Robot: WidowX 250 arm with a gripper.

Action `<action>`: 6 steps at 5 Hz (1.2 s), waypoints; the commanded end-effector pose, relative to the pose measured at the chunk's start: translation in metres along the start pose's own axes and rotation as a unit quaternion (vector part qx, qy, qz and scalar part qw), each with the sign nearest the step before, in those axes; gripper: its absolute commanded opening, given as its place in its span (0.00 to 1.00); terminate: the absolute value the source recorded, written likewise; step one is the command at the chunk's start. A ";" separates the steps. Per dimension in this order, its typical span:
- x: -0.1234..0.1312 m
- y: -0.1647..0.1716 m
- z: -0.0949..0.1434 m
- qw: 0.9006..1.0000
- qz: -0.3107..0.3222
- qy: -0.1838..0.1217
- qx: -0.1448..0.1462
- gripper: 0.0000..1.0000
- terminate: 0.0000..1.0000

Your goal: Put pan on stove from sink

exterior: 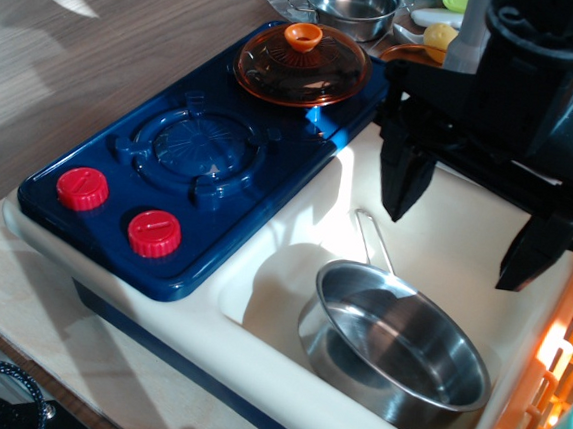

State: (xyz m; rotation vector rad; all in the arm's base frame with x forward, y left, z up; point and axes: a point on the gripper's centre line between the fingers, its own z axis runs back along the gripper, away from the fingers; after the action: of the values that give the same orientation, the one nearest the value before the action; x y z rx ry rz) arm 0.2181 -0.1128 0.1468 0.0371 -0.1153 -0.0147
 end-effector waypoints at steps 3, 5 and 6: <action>-0.018 0.013 -0.001 0.994 0.094 -0.016 0.059 1.00 0.00; -0.037 0.025 -0.009 0.985 0.155 -0.017 0.075 1.00 0.00; -0.041 0.031 -0.019 0.983 0.174 -0.012 0.061 1.00 0.00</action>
State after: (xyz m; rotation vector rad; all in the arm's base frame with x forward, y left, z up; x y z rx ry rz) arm 0.1741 -0.0776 0.1107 0.1424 -0.1102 0.3492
